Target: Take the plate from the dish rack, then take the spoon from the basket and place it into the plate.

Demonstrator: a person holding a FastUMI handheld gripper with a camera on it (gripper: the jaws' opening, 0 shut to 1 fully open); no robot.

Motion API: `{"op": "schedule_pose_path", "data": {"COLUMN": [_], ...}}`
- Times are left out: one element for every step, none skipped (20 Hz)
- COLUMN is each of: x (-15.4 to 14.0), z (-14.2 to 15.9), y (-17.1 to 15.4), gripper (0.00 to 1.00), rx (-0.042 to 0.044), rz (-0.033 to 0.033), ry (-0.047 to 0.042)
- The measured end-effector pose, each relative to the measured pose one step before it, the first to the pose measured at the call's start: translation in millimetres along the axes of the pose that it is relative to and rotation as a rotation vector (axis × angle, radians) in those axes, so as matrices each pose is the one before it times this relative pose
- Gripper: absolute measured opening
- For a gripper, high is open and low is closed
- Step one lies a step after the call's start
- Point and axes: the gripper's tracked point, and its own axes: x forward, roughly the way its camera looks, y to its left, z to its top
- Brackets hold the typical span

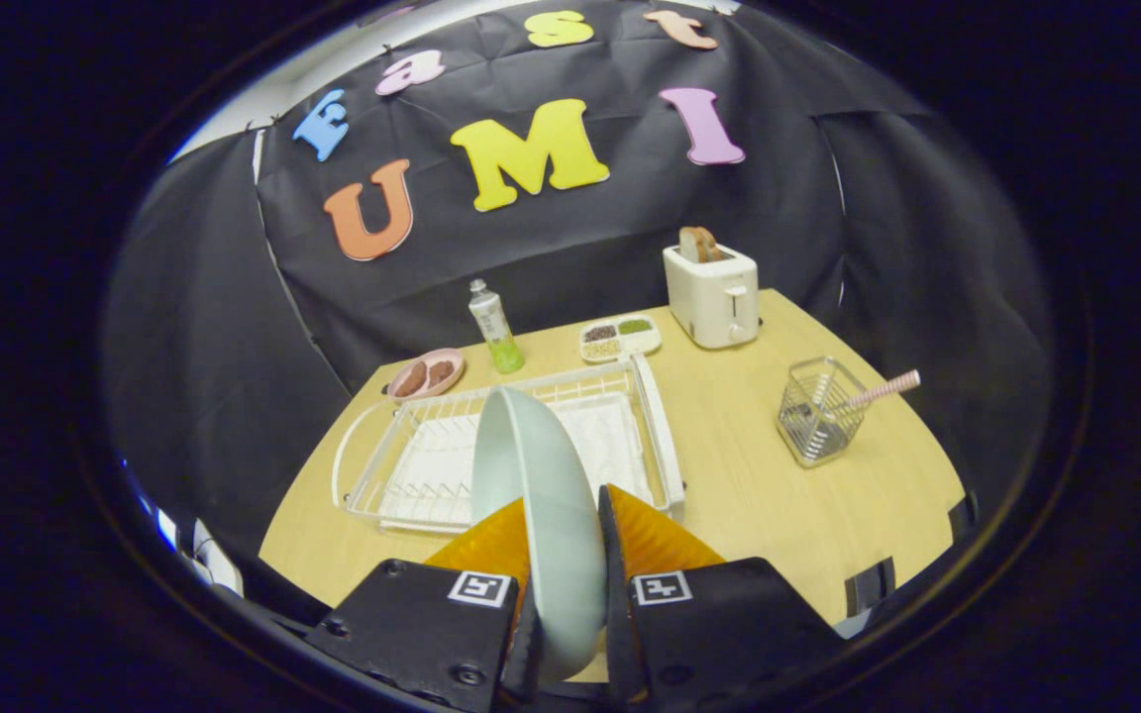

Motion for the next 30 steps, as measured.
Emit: {"op": "schedule_pose_path", "data": {"x": [0.16, 0.77, 2.2, 3.28, 4.65, 4.63, 4.92, 6.09, 6.45, 5.32, 3.86, 1.89, 4.71, 4.54, 2.29, 2.57, 3.32, 2.11, 2.21, 1.52, 0.0, -1.63, -3.39, -5.13, -4.63, -6.34, -6.69, -7.05, -7.57, -7.77], "z": [-10.94, -10.97, -9.58, -9.94, -8.95, -10.71, -8.43, -7.66, -4.64, -2.24, -2.85, -1.26, 1.41, 0.79, 0.37, -0.41, -0.35, 0.97, 2.9, 1.55, 2.32, 3.35, 5.61, 6.44, 7.65, 7.41, 8.31, 8.75, 9.1, 10.26], "y": [-7.63, -8.76, -9.39, -9.54, -8.37, -5.77, -4.0, -2.91, -2.98, -2.11, 1.63, -0.65, -1.98, -6.13, -1.93, -1.49, -0.91, -1.53, -1.56, 0.49, 0.71, 0.86, -0.16, -0.64, -1.37, -1.33, -2.59, -3.49, -5.69, -7.1], "gripper": [0.32, 0.32, 0.32, 0.32, 0.32, 0.32, 0.32, 0.32, 0.32, 0.32, 0.32, 0.33, 0.33, 0.34, 0.36, 0.38, 0.41, 0.43, 0.46, 0.47, 0.47, 0.48, 0.51, 0.54, 0.57, 0.6, 0.65, 0.7, 0.75, 0.77], "rx": [0.02314, 0.02807, 0.03815, 0.03507, 0.02552, 0.02443, 0.02522, 0.02761, 0.02475, 0.02062, 0.02393, 0.01515, 0.01021, 0.00417, 0.00214, 0.00251, 0.00229, 0.00221, 0.0015, -0.00088, -0.00554, -0.01624, -0.02899, -0.03651, -0.04086, -0.03945, -0.0457, -0.04287, -0.03946, -0.04506], "rz": [0.01092, 0.01067, 0.00695, 0.002, 0.00214, 0.00586, 0.0118, 0.01145, 0.00558, 0.00738, 0.02206, 0.00992, 0.0024, -0.01396, -0.00458, 0.00348, 0.00686, -0.00043, -0.00005, 0.00508, 0.00613, 0.00125, -0.00457, -0.0097, -0.01257, -0.01226, -0.01312, -0.01638, -0.02059, -0.02054], "ry": [0.00847, 0.00912, 0.01075, 0.01293, 0.01775, 0.02281, 0.02413, 0.0213, 0.01737, 0.01164, 0.00786, 0.00903, 0.00139, -0.00177, 0.00234, 0.00815, 0.00702, 0.00127, -0.00313, -0.00545, -0.0068, -0.01226, -0.02537, -0.03423, -0.04132, -0.0383, -0.0437, -0.04575, -0.04736, -0.05239]}}
